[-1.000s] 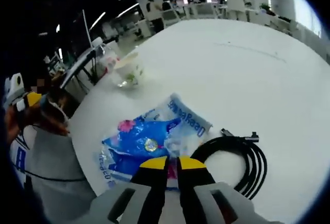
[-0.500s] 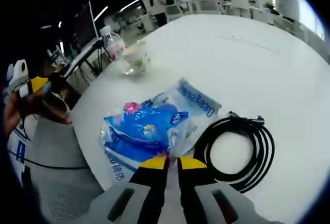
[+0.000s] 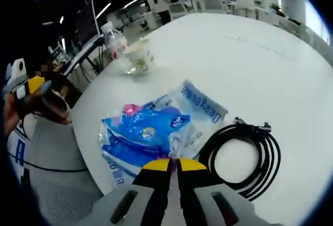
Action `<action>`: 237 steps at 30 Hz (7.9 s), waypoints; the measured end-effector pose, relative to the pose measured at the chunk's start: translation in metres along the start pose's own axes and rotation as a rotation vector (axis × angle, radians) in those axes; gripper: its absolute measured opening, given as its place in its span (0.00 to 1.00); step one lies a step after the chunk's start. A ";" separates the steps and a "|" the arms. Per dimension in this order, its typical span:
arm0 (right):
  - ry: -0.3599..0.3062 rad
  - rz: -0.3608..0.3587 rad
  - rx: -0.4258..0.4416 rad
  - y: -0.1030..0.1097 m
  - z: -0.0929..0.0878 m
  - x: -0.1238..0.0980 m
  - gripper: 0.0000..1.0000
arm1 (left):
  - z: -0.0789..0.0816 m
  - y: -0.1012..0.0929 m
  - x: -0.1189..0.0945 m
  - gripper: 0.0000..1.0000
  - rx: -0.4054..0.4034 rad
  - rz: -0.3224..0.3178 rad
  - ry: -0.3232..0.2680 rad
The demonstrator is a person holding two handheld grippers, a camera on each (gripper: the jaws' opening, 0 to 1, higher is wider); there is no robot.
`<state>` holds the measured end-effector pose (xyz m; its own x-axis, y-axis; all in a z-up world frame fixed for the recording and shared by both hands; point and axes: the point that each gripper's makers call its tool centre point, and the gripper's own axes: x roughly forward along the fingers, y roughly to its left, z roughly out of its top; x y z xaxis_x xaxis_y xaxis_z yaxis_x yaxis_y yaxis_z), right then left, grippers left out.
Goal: Arrange the tabletop items into an orderly group along one side of the table until the central work area is clear of visible clutter.
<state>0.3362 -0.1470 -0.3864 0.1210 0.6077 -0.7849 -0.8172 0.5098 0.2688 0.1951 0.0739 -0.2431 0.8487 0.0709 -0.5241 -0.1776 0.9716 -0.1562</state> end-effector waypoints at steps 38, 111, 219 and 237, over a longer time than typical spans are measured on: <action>-0.198 -0.154 0.146 -0.120 0.077 -0.055 0.00 | -0.008 -0.001 0.009 0.59 -0.014 0.003 0.025; -0.179 -0.305 0.276 -0.233 0.057 -0.048 0.17 | -0.082 -0.095 0.022 0.57 0.002 -0.124 0.197; 0.098 -0.019 -0.226 -0.062 0.049 0.049 0.23 | -0.155 -0.167 0.102 0.33 -0.771 -0.155 0.414; 0.054 -0.005 -0.222 -0.051 0.053 0.035 0.03 | -0.154 -0.148 0.104 0.00 -0.728 -0.111 0.378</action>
<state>0.4123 -0.1195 -0.3982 0.0995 0.5687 -0.8165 -0.9214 0.3624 0.1401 0.2326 -0.0972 -0.4038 0.6788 -0.2240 -0.6994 -0.4909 0.5700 -0.6590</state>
